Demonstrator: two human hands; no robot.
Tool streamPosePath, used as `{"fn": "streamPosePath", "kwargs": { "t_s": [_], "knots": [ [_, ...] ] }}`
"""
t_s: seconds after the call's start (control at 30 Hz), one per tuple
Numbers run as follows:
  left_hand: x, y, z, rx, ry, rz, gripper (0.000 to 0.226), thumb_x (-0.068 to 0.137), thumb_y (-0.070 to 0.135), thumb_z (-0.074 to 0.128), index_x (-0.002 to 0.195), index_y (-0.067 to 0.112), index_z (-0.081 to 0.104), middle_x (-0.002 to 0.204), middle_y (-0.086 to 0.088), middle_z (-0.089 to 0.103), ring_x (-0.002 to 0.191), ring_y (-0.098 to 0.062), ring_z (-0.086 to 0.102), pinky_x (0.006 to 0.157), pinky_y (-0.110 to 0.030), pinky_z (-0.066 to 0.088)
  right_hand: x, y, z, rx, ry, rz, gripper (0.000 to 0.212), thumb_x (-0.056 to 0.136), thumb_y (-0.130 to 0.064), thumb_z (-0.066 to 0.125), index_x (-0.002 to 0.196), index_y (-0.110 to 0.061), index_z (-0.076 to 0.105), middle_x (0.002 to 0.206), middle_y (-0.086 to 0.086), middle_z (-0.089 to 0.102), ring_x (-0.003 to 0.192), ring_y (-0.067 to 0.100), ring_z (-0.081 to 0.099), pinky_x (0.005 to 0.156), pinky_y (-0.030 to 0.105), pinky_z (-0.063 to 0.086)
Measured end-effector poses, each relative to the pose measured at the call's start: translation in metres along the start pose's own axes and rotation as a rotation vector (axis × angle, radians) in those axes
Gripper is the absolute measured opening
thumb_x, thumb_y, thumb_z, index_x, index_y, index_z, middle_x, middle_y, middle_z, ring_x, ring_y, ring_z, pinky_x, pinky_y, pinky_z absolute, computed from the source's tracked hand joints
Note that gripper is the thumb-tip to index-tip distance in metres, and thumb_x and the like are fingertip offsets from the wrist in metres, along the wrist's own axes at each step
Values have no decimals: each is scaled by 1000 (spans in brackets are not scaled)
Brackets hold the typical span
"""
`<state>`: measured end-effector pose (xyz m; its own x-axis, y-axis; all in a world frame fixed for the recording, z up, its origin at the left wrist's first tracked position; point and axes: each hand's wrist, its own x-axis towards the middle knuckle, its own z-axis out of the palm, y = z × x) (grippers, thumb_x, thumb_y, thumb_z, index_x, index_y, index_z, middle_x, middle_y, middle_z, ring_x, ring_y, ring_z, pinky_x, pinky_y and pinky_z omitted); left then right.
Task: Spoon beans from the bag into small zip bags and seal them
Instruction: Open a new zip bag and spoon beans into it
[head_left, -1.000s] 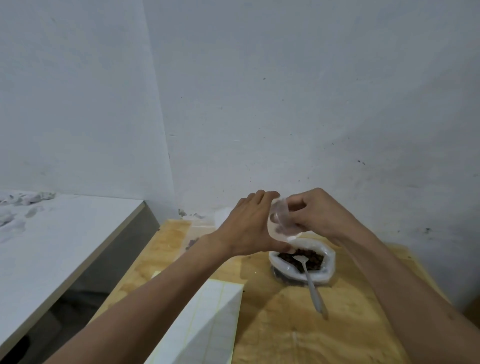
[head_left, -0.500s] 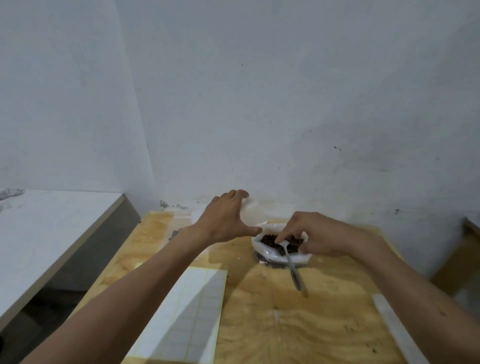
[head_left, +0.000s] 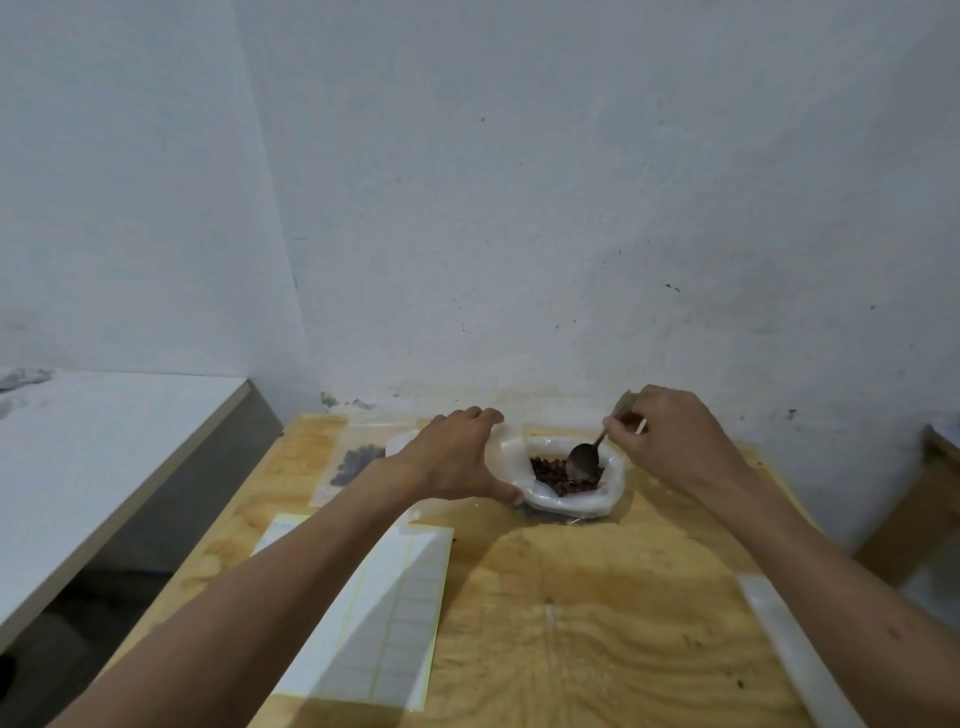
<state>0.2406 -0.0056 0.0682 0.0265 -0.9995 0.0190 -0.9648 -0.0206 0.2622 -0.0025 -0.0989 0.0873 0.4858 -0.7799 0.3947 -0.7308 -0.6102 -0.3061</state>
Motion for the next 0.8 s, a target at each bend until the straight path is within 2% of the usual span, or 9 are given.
{"fn": "streamPosePath", "kwargs": {
  "t_s": [0.1, 0.2, 0.27, 0.37, 0.57, 0.8],
  "knots": [
    [1, 2, 6, 18, -24, 2, 107, 70, 65, 81, 152, 15, 34, 145, -3, 50, 127, -25, 51, 104, -37, 40, -4, 2, 4, 73, -18, 174, 23, 92, -21, 63, 75, -7, 72, 66, 0, 66, 64, 18, 61, 59, 33, 49],
    [2, 4, 10, -8, -30, 0, 104, 70, 63, 82, 150, 16, 36, 141, -3, 53, 123, -26, 53, 98, -36, 43, -7, 3, 13, 258, -24, 404, 31, 87, -16, 66, 62, 3, 68, 56, 14, 66, 54, 28, 62, 54, 37, 49],
    [3, 5, 12, -12, -29, 3, 102, 70, 62, 83, 149, 16, 38, 138, -3, 55, 120, -25, 55, 96, -35, 43, -10, 2, 21, 445, -55, 590, 27, 82, -15, 70, 66, 6, 72, 56, 16, 68, 50, 29, 61, 53, 35, 50],
    [3, 6, 11, -11, -17, 13, 102, 70, 61, 83, 149, 16, 38, 139, -3, 55, 122, -25, 55, 97, -35, 42, -12, 4, 34, 685, -107, 762, 22, 86, -12, 70, 71, 4, 75, 54, 8, 64, 42, 19, 53, 44, 27, 41],
    [0, -8, 6, -125, 54, 1, 103, 72, 62, 81, 153, 18, 34, 150, 0, 46, 133, -21, 46, 107, -35, 41, -10, 16, 22, 858, -81, 841, 19, 91, -7, 67, 83, 10, 73, 59, 9, 58, 39, 16, 47, 36, 22, 34],
    [0, -12, -6, -303, 131, -44, 97, 74, 56, 84, 151, 16, 39, 147, 1, 49, 128, -14, 49, 98, -24, 40, 4, 16, 1, 911, -53, 811, 20, 90, -12, 68, 77, 2, 72, 55, 4, 57, 38, 14, 47, 36, 22, 34]
  ]
}}
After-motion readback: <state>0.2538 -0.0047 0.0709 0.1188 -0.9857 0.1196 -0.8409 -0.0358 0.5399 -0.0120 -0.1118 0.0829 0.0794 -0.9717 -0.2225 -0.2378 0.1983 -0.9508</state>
